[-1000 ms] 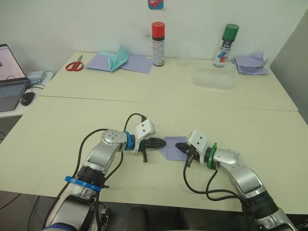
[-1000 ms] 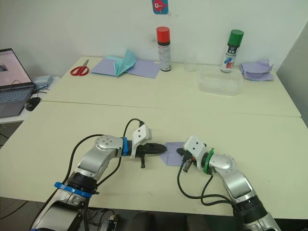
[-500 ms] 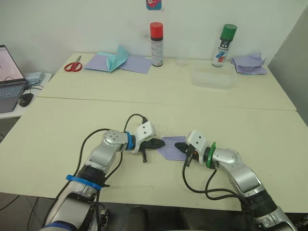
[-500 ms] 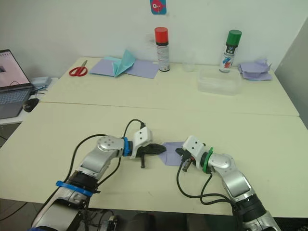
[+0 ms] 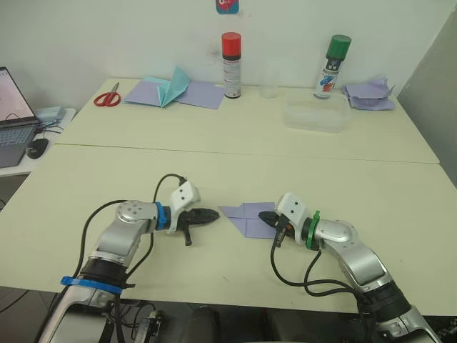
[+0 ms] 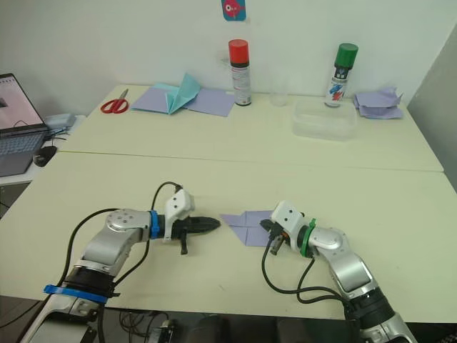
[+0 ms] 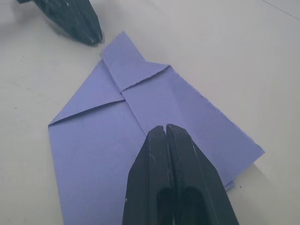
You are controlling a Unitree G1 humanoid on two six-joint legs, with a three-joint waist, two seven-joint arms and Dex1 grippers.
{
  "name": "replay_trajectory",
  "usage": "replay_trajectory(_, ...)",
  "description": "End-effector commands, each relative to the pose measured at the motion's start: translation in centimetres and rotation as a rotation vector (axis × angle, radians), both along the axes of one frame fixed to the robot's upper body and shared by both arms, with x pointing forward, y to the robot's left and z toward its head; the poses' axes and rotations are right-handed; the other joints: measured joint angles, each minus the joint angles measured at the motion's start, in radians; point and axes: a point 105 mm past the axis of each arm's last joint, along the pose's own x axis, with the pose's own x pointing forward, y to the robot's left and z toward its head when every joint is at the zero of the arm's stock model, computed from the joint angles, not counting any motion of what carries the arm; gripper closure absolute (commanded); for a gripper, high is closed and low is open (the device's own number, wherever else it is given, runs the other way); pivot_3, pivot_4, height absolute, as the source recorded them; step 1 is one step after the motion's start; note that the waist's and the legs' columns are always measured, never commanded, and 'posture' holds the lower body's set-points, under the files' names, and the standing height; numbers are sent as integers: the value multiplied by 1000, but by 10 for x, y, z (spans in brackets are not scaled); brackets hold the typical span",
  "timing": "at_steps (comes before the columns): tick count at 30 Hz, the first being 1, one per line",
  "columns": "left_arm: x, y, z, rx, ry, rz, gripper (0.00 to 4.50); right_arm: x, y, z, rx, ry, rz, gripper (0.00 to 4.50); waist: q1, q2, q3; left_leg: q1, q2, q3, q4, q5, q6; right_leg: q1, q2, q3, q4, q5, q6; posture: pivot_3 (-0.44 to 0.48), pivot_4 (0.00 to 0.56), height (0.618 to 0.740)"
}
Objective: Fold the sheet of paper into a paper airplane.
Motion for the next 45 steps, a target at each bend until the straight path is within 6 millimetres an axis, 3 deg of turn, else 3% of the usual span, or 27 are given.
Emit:
replay_trajectory(1, -1, -15, 32, -92, -66, -59, 4500, 0, -4, -12, -31, 42, -12, 4467, 1, 0, 0, 0, 0, 0, 0, 0, 0, 0, 0, 0, 0, 0, 0, 0, 150, 740)
replay_trajectory(6, 1, -36, 43, -131, -95, -93, 4500, 1, -4, -12, -31, 41, -7, 4467, 2, 0, 0, 0, -1, 0, 0, 0, 0, 0, 0, 0, 0, 0, 0, 0, 150, 740)
replay_trajectory(15, 2, -48, -13, 56, -51, -127, 4500, -4, 0, 0, 7, 33, 30, 4467, 2, -1, 0, 0, -1, 1, -1, 0, 0, 0, 0, 0, 0, 0, 0, 0, 150, 740)
replay_trajectory(23, 3, -49, -30, 100, -12, -140, 4500, -8, -11, 33, 66, 67, 28, 4467, 17, 0, 0, 0, -2, 0, -1, 0, 0, 0, -1, 1, 0, 0, 0, 0, 150, 740)
replay_trajectory(26, 3, -49, -32, 94, 5, -137, 4500, -5, -27, 52, 120, 146, -23, 3876, 19, 0, 0, 0, -2, 0, -1, 0, 0, 0, -1, 1, 0, 0, 0, 0, 150, 740)
replay_trajectory(31, 3, -44, -41, 111, 31, -114, 4500, -8, -52, 58, 153, 372, -109, 2178, 22, -1, 0, 0, -1, 0, -1, 0, 0, 0, -1, 1, 0, 0, 0, 0, 150, 740)
replay_trajectory(37, 1, -45, -44, 103, 41, -120, 4500, -7, -48, 49, 244, 676, -219, 17, 21, 0, 0, 1, -1, 0, -3, 0, 0, 0, -1, 1, 0, 0, 0, 0, 150, 740)
replay_trajectory(45, 1, -46, -42, 101, 38, -122, 4500, -8, -41, 32, 299, 861, -298, 17, 22, 0, 0, 0, -2, 0, -4, 0, 0, 0, -1, 1, 0, 0, 0, 0, 150, 740)
